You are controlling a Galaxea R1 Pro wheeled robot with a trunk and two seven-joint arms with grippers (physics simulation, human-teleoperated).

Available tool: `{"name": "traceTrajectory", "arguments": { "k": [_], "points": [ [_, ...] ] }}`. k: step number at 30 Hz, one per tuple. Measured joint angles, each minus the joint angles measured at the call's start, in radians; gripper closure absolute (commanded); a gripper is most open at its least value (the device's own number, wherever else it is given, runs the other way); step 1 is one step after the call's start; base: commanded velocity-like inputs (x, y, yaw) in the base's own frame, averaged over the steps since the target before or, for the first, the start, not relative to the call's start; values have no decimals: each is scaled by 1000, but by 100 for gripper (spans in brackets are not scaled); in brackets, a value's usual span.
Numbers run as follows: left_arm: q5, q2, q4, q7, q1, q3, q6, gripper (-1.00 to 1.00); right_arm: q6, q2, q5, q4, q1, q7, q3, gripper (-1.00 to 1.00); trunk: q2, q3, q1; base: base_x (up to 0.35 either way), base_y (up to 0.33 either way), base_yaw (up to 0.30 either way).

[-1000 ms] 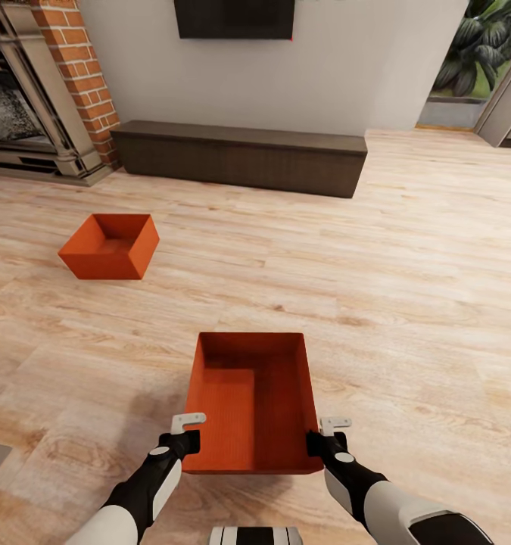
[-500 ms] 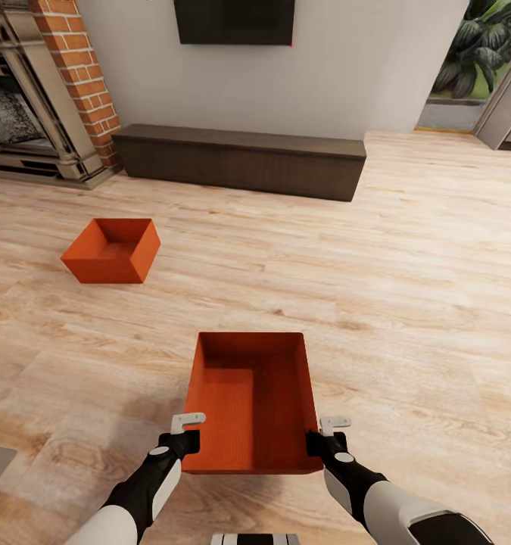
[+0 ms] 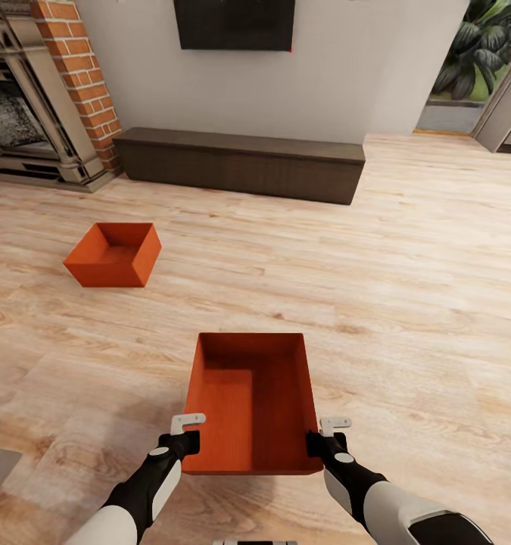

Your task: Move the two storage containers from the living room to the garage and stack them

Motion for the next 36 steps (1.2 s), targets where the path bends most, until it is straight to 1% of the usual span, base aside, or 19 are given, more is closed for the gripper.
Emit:
{"name": "traceTrajectory", "arguments": {
  "k": [36],
  "points": [
    [3, 1, -1, 0, 0, -2, -2, 100, 0, 1, 1, -1, 0, -3, 0, 100, 252, 113, -138, 0, 0, 0]
  ]
}}
